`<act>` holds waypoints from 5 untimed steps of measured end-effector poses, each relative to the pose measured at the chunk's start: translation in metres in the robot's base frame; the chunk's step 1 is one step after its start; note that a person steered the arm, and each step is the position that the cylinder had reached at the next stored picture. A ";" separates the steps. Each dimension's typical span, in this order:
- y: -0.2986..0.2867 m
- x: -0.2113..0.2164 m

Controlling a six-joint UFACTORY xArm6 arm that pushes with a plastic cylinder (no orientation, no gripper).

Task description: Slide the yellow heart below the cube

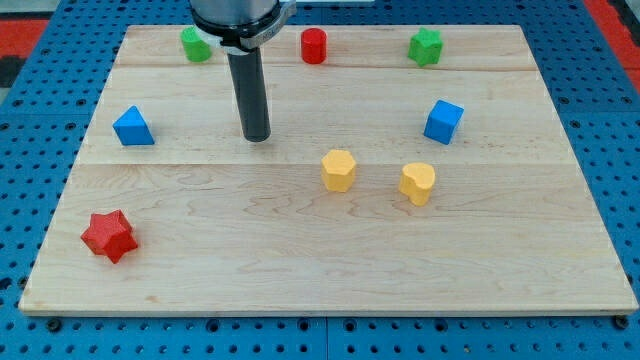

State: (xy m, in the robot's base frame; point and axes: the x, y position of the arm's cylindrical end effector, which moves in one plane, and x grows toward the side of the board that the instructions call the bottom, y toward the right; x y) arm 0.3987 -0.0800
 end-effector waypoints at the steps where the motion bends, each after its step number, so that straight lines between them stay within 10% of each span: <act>1: -0.010 0.000; 5: -0.057 0.000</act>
State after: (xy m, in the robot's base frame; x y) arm 0.3987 -0.1375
